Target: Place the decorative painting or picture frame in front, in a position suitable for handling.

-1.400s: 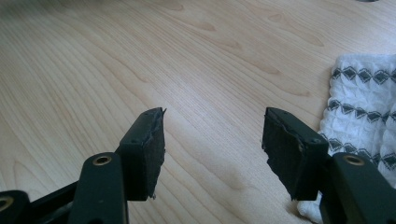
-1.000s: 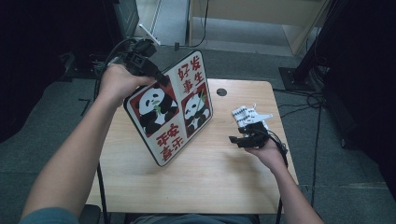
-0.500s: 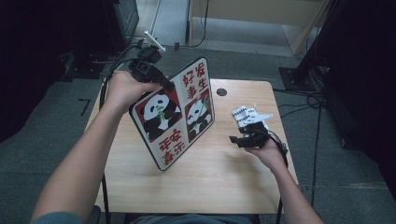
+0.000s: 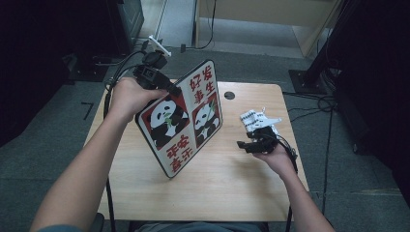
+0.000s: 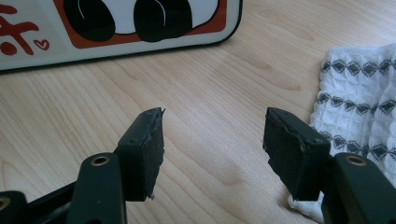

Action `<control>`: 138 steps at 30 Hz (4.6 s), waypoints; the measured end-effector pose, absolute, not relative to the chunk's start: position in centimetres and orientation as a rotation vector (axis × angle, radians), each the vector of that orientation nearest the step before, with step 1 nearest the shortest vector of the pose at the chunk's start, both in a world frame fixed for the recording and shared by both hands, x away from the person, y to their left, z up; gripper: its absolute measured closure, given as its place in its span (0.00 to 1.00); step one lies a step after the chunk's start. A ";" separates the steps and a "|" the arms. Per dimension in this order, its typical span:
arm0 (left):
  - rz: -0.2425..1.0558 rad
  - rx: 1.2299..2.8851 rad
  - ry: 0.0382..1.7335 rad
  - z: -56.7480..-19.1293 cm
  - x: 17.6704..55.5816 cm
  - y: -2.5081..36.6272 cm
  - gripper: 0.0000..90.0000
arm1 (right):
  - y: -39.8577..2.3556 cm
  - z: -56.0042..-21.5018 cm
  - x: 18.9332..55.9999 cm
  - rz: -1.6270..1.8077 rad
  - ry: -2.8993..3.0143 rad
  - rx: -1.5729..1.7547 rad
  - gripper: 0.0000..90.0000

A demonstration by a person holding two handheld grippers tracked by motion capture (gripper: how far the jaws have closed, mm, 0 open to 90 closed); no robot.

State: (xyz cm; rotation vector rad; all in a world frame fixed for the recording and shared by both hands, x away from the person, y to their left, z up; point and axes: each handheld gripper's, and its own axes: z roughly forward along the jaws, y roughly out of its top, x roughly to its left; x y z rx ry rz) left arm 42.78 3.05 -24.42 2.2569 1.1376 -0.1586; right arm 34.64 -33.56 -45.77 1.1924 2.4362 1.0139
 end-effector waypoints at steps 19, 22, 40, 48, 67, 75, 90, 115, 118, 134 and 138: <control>-0.204 2.179 1.154 -24.3 42.7 4.7 0.71 | -33.9 -45.8 34.7 1.016 2.430 1.206 0.44; -0.187 2.164 1.141 -24.0 42.2 5.3 0.69 | -33.9 -45.8 34.8 1.018 2.431 1.212 0.44; -0.170 2.095 1.101 -24.2 39.0 8.9 0.61 | -35.5 -46.3 35.9 1.029 2.414 1.298 0.46; -0.165 2.069 1.099 -24.8 37.1 10.6 0.58 | -36.7 -46.6 37.1 1.033 2.401 1.338 0.48; -0.106 2.015 1.099 -26.2 33.3 13.2 0.54 | -39.6 -47.0 41.4 0.965 2.261 1.466 0.51; -0.103 1.971 1.112 -27.6 31.8 14.5 0.53 | -40.3 -49.3 43.2 0.902 2.243 1.572 0.49; -0.120 1.932 1.103 -29.9 30.2 14.6 0.50 | -38.8 -50.5 43.4 0.835 2.196 1.502 0.47; -0.114 1.922 1.052 -32.4 30.2 13.4 0.50 | -38.0 -50.3 42.4 0.838 2.207 1.479 0.87; -0.124 1.925 1.042 -32.9 30.4 12.9 0.50 | -38.5 -50.1 42.4 0.873 2.214 1.522 0.88; -0.117 1.913 1.012 -33.8 31.2 11.9 0.53 | -38.7 -47.6 41.0 0.977 2.286 1.497 0.89; -0.114 1.912 1.008 -33.8 31.4 11.7 0.53 | -38.1 -46.8 40.5 1.020 2.293 1.470 0.88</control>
